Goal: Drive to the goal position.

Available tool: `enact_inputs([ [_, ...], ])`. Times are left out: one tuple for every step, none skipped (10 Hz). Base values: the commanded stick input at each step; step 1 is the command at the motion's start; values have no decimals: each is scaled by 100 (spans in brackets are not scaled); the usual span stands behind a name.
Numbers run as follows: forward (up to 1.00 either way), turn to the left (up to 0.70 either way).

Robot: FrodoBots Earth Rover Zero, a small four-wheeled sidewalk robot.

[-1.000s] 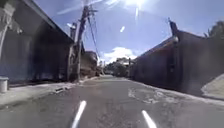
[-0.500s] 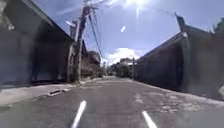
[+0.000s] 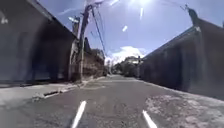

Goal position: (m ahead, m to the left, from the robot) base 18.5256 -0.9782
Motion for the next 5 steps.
enact_inputs([
  [100,10],
  [100,8],
  [100,5],
  [100,1],
  [100,21],
])
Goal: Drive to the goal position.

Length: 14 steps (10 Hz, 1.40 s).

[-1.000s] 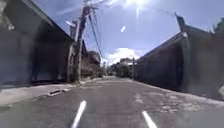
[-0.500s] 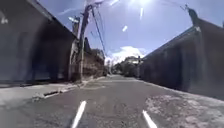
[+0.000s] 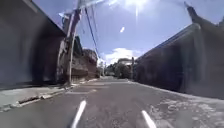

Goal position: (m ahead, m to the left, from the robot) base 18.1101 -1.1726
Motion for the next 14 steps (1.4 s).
enact_inputs([
  [100,-32],
  [100,-40],
  [100,-40],
  [100,-39],
  [100,-35],
  [100,13],
  [100,21],
  [100,23],
  [100,26],
  [100,19],
  [100,8],
  [100,7],
  [100,10],
  [100,16],
])
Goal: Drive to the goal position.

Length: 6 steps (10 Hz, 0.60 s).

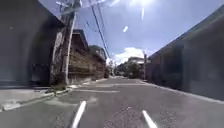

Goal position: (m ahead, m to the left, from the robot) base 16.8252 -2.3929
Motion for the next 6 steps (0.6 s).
enact_inputs([
  [100,20],
  [100,12],
  [100,5],
  [100,12],
  [100,-12],
  [100,-40],
])
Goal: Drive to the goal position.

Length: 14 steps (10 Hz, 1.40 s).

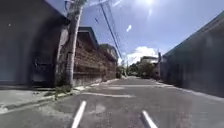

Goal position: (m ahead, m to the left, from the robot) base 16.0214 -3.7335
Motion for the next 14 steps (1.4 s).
enact_inputs([
  [100,-40],
  [100,-40],
  [100,-40],
  [100,-40],
  [100,-40],
  [100,-40],
  [100,-40],
  [100,-40],
  [100,-40],
  [100,-23],
  [100,14],
  [100,3],
  [100,15],
  [100,15],
])
